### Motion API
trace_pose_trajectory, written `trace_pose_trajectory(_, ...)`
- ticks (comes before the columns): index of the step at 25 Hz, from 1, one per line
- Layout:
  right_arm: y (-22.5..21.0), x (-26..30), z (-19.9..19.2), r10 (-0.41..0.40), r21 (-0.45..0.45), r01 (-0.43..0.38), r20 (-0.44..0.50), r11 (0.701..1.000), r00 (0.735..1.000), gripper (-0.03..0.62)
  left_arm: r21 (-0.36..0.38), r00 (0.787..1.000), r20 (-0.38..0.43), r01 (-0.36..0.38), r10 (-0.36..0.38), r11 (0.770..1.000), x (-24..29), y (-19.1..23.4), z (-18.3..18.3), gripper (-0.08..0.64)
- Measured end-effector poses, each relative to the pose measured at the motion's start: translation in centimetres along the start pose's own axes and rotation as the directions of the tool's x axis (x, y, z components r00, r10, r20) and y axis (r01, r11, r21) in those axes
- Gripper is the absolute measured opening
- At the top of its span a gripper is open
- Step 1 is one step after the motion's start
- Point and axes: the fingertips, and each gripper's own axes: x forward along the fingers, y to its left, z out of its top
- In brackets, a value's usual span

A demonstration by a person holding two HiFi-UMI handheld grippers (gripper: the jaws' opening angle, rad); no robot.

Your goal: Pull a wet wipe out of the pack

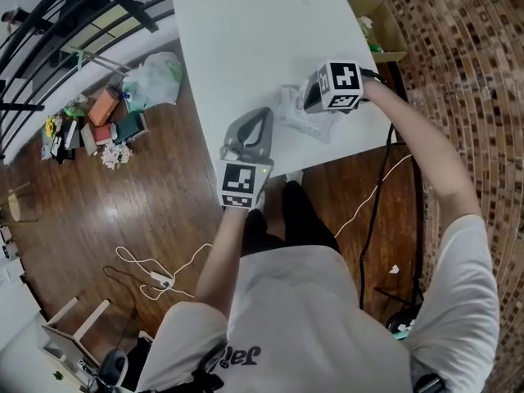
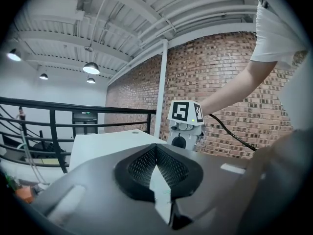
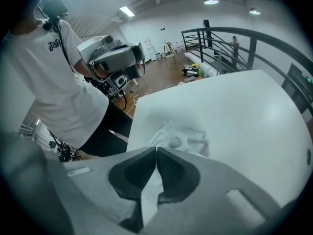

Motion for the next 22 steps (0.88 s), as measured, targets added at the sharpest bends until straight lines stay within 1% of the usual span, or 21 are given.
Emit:
trace_pose_trajectory(3,0.2,-1.9,1.0,-0.019,-0.003,0.019,0.022,1.0,1.0,0.0,0.008,1.0,0.001,0.014,-0.014,1.0,0.1,-0.3,0.4,0.012)
trace_pose_trajectory(9,1.2,-7.1,2.2,-0.084,-0.013,0.085,0.085,0.996,0.993,0.0,0.017,0.999,0.016,0.045,-0.045,0.999,1.2,-1.3,1.8,0.012)
trace_pose_trajectory(11,1.4,-9.1,1.8,-0.128,-0.001,0.129,0.107,0.992,0.986,0.0,0.019,0.998,0.024,0.059,-0.059,0.998,1.6,-1.8,2.3,0.012)
trace_pose_trajectory(13,1.0,-11.1,0.6,-0.2,0.034,0.197,0.122,0.98,0.972,0.0,0.025,0.997,0.027,0.078,-0.078,0.997,2.0,-2.6,2.5,0.012)
trace_pose_trajectory(15,0.3,-12.9,-1.5,-0.284,0.097,0.273,0.129,0.957,0.95,0.002,0.031,0.994,0.026,0.102,-0.102,0.994,2.7,-3.8,2.6,0.012)
trace_pose_trajectory(17,-0.6,-14.1,-4.1,-0.356,0.176,0.331,0.134,0.927,0.925,0.002,0.035,0.992,0.021,0.124,-0.124,0.992,3.4,-5.0,2.5,0.012)
trace_pose_trajectory(20,-1.7,-14.2,-8.8,-0.437,0.299,0.388,0.118,0.872,0.891,0.002,0.038,0.987,0.005,0.163,-0.163,0.986,4.3,-7.0,1.9,0.012)
trace_pose_trajectory(22,-1.9,-12.9,-12.0,-0.468,0.379,0.404,0.091,0.832,0.879,0.003,0.011,0.982,-0.011,0.189,-0.189,0.982,4.4,-8.4,1.4,0.012)
